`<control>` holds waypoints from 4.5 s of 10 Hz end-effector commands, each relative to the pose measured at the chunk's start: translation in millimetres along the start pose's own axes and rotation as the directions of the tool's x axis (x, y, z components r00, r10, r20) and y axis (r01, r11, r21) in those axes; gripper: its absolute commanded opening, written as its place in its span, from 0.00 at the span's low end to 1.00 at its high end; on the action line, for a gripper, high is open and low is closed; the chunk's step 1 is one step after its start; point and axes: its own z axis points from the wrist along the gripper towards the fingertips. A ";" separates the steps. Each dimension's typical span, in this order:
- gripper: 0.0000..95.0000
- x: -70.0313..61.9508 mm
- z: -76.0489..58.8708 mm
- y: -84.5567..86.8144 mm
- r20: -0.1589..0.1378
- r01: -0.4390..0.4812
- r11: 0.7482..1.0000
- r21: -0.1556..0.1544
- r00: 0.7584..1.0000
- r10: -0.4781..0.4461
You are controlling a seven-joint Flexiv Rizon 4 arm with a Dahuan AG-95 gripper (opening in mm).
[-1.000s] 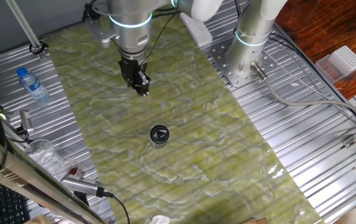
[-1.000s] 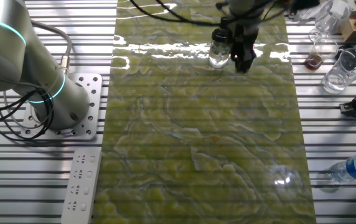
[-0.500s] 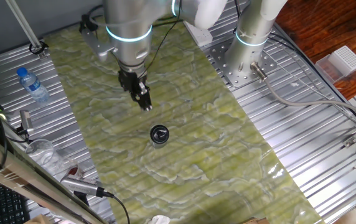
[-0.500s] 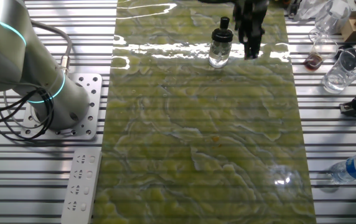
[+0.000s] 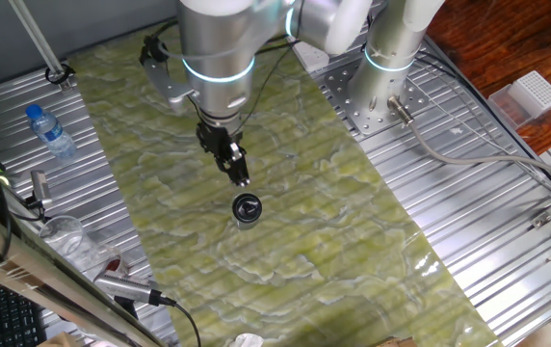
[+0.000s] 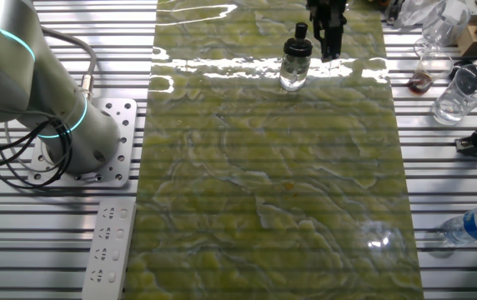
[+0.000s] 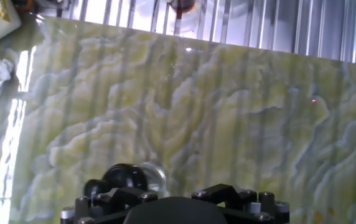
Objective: Screw the lid onto the jar
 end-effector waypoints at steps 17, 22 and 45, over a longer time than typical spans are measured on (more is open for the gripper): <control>1.00 4.1 -2.6 15.2 -0.048 0.283 0.955 0.083 0.959 -0.280; 1.00 9.7 -6.8 31.7 -0.072 0.164 0.984 0.074 0.985 -0.159; 1.00 20.9 48.1 81.7 -0.053 -0.021 0.990 0.137 0.998 0.029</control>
